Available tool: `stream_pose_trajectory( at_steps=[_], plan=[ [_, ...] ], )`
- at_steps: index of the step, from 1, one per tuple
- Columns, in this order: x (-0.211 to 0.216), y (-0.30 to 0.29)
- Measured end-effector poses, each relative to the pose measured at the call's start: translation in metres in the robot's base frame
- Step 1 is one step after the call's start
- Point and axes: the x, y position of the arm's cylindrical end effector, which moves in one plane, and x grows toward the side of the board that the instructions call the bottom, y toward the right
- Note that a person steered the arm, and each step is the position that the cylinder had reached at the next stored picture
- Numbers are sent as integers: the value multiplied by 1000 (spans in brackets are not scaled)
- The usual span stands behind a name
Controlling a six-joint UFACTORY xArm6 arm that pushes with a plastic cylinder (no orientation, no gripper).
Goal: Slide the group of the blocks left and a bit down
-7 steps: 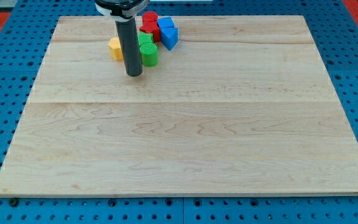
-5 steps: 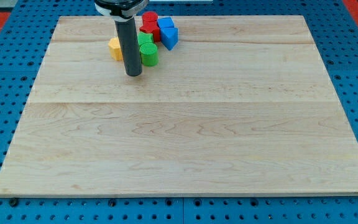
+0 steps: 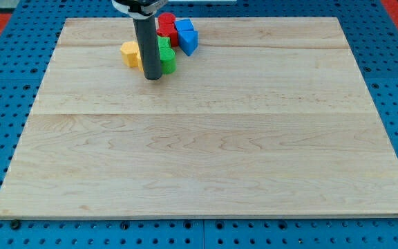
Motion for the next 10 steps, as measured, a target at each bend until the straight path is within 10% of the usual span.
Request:
stream_pose_trajectory(
  at_steps=[3,5,10],
  plan=[
    [46,100],
    [-10,217],
    [-74,216]
  ],
)
